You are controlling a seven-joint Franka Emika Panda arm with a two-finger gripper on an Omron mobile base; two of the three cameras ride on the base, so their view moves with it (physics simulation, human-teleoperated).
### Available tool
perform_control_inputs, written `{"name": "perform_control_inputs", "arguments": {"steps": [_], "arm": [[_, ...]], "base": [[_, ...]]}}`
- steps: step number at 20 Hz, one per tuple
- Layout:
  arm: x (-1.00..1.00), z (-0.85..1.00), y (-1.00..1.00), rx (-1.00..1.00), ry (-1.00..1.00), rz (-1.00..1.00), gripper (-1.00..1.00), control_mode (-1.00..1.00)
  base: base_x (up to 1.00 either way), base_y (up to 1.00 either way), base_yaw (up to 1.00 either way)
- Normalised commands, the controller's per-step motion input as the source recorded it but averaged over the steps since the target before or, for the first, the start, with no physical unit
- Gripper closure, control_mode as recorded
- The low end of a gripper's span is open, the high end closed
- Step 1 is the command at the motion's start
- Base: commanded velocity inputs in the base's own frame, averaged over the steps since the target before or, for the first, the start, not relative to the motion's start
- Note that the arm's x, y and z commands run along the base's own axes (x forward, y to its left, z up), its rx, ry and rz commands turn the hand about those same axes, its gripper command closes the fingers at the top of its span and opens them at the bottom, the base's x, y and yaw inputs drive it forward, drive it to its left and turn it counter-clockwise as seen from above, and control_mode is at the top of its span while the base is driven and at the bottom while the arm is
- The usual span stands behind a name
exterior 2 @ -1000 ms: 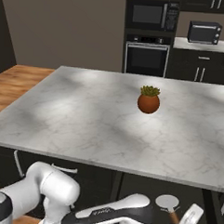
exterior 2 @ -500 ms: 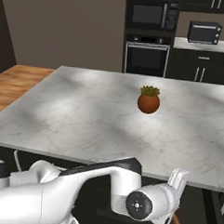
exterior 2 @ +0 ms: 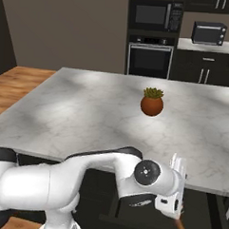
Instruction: Take the pizza cutter from the drawer on the right and place it on the dining counter for cutting.
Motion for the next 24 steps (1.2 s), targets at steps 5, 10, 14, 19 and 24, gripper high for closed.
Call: {"name": "perform_control_inputs", "arguments": {"steps": [5, 10, 14, 19, 24], "arm": [[-0.17, 0.03, 0.0, -0.15, 0.3, 0.2, -1.0, -1.0], [-0.21, 0.0, 0.0, -0.15, 0.26, 0.24, -1.0, -1.0], [-0.01, 0.0, 0.0, -0.09, 0.2, 0.34, -1.0, -1.0], [-0.04, 0.0, 0.0, 0.0, 0.2, 0.42, -1.0, -1.0], [-0.02, 0.12, 0.0, 0.0, 0.3, 0.33, -1.0, -1.0]], "base": [[0.0, 0.0, 0.0], [0.0, 0.0, 0.0], [0.0, 0.0, 0.0], [0.0, 0.0, 0.0], [0.0, 0.0, 0.0]]}}
